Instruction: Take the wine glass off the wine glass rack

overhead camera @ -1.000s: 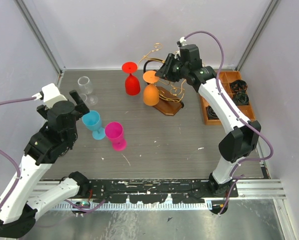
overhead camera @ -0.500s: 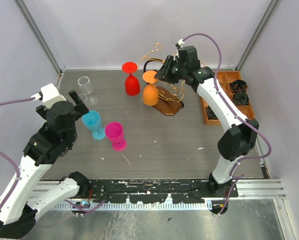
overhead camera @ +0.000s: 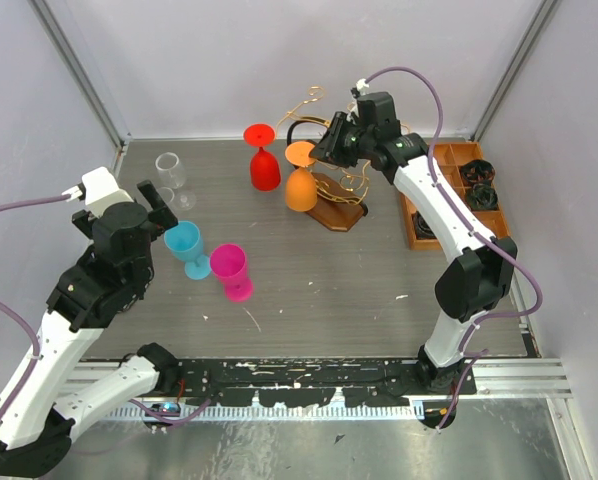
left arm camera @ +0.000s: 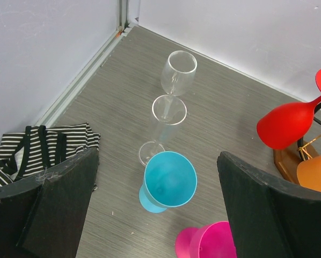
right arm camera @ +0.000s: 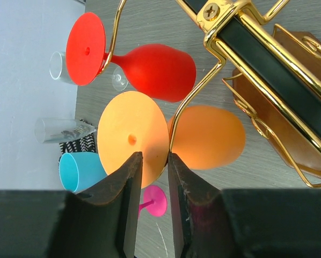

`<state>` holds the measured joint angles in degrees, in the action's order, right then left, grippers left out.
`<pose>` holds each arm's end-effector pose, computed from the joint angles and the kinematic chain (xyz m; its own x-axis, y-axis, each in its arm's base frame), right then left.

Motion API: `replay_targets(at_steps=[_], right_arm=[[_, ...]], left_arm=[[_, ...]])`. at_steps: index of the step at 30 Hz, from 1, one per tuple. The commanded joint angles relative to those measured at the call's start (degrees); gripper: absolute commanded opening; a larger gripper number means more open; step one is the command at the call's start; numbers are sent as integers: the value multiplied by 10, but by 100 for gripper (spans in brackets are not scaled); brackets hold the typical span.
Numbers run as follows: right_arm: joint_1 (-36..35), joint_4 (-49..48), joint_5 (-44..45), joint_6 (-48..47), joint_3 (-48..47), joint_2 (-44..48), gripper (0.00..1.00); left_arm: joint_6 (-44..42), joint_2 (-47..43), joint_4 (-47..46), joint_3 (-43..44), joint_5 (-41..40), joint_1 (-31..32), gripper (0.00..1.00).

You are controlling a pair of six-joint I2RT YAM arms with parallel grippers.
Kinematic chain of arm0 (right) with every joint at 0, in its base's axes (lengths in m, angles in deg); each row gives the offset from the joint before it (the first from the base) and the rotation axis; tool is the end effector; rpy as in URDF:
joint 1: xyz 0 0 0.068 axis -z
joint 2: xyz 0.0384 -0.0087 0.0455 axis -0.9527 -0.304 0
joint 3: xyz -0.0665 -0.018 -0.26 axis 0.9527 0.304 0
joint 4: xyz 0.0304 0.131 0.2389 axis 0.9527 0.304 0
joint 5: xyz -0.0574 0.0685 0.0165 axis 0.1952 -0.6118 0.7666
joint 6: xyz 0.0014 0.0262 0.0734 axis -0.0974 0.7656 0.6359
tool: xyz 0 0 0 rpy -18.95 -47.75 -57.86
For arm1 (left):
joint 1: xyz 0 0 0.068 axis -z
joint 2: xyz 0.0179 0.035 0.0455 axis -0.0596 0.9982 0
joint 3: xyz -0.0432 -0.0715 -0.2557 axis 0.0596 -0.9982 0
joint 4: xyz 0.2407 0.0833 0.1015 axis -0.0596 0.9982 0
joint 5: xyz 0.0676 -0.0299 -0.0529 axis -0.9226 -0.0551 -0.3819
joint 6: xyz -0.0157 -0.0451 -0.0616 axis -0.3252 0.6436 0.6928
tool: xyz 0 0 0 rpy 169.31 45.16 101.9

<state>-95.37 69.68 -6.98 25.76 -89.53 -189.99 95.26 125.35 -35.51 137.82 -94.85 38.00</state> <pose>0.4014 0.1897 0.3699 -0.7152 0.3051 -0.6287 -0.2080 0.7660 0.6083 0.1649 -0.0488 0.4141 -0.1181 -0.2450 -0.9623 -0.3783 0.9071 -0.1845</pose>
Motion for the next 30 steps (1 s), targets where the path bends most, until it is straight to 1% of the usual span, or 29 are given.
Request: replay_targets(at_steps=[1,10,12,15,19,26,30], right_arm=[[0,-39,-21,4,-12,14,31],[0,-55,-34,4,-9,24,29],[0,-59,-43,5,-9,22,27],[-1,-68,-52,9,-4,22,26],[0,-75,-67,15,-4,14,26],[-1,-84,-86,27,-18,-15,29],[-2,-87,-99,33,-32,-30,25]], left_arm=[[-4,-6,-14,-5,2,-2,98],[-4,-5,-16,-8,4,-2,98],[-4,-4,-15,-8,4,-2,98],[-4,-6,-15,-8,3,-3,98],[-4,-7,-15,-9,2,-3,98],[-12,-8,-18,-7,-1,-3,98],[-18,-6,-23,-5,-1,-4,98]])
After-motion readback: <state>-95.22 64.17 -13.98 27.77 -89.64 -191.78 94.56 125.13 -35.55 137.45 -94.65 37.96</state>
